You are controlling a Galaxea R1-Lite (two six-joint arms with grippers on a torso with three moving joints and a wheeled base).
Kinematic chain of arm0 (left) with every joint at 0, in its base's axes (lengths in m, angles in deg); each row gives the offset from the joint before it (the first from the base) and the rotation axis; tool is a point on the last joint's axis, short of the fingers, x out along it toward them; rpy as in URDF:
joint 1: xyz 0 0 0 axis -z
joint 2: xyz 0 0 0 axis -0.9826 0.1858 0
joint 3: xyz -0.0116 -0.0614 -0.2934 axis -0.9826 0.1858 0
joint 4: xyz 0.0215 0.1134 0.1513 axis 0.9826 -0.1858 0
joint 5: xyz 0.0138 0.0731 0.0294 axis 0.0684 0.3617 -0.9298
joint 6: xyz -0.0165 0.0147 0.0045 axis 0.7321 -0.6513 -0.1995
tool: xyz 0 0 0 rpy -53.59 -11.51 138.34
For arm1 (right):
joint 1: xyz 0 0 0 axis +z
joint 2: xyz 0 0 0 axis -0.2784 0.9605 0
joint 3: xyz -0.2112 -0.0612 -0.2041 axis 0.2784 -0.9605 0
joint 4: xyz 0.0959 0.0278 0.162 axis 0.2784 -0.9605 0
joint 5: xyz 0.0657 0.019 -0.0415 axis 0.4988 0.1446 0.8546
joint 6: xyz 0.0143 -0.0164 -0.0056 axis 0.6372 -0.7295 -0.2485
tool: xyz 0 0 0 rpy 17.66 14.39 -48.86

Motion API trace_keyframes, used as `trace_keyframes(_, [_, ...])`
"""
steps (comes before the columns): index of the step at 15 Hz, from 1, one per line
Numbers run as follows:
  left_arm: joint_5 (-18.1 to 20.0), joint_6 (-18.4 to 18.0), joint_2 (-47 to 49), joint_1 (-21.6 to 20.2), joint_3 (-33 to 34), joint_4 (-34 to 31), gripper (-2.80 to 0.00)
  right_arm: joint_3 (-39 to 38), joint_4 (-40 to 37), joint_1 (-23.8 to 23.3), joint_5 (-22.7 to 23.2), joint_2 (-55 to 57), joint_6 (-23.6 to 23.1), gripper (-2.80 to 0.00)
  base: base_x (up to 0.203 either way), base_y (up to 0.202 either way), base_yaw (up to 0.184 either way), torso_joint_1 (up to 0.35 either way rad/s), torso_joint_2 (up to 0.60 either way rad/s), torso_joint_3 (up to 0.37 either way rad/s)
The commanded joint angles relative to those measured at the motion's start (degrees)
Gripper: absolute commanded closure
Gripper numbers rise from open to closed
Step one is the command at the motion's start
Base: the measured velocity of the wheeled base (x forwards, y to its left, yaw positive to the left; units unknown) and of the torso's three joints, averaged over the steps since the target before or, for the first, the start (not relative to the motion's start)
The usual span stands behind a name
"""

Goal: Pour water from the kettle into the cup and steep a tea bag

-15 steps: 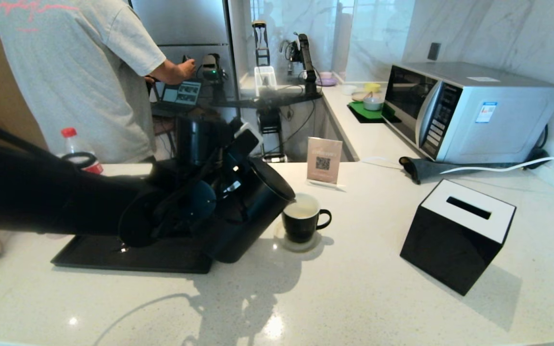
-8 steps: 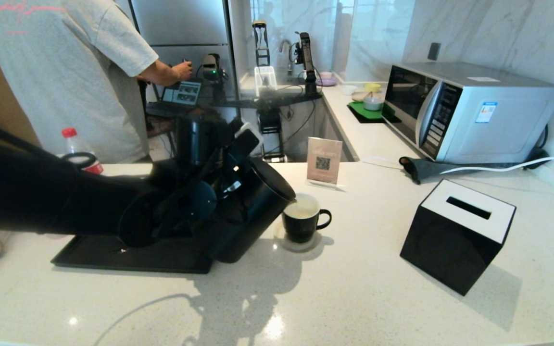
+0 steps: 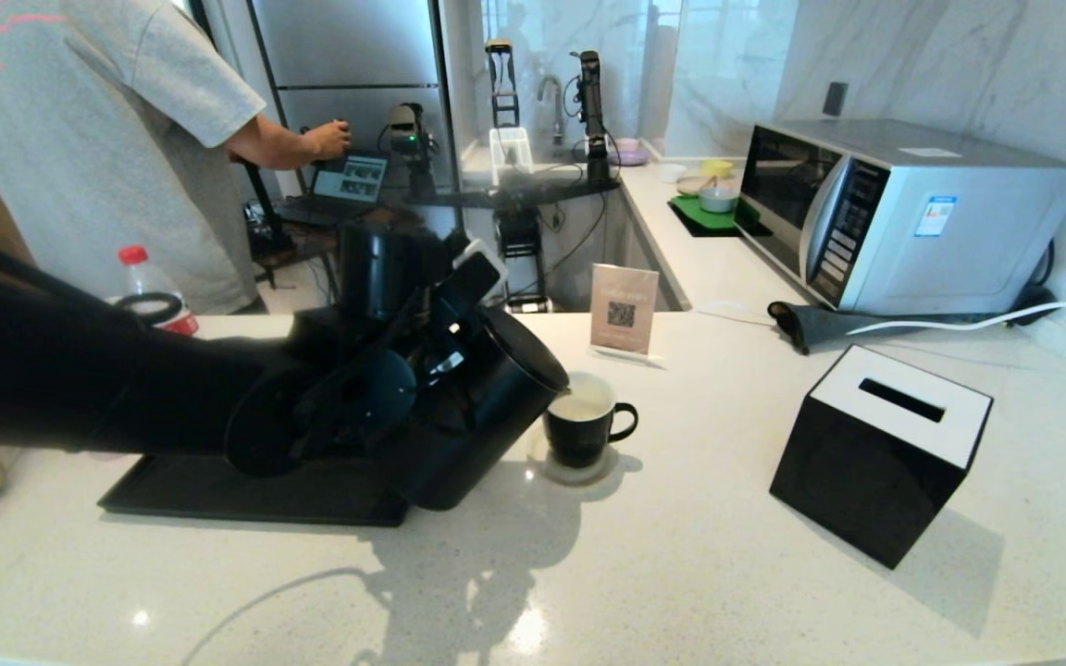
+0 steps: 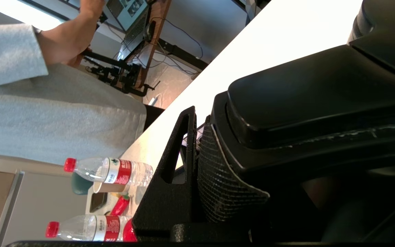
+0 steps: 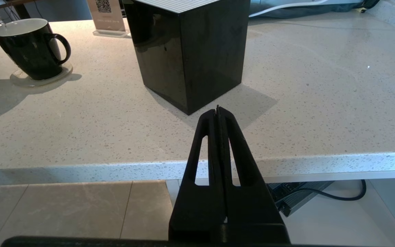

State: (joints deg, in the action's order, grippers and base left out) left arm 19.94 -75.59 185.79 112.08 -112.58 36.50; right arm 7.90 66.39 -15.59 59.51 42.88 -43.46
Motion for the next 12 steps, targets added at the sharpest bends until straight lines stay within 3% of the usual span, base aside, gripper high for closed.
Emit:
trace_keyframes(1, [-0.20, -0.21, -0.06, -0.01, -0.01, 0.11, 0.00, 0.00, -0.05, -0.05, -0.03, 0.00, 0.01, 0.00, 0.000, 0.000, 0.000, 0.000, 0.00, 0.000])
trace_keyframes(12, [-0.11, -0.65, -0.24, -0.10, -0.09, 1.09, 0.00, 0.00, 0.04, 0.04, -0.03, 0.00, 0.01, 0.00, 0.000, 0.000, 0.000, 0.000, 0.00, 0.000])
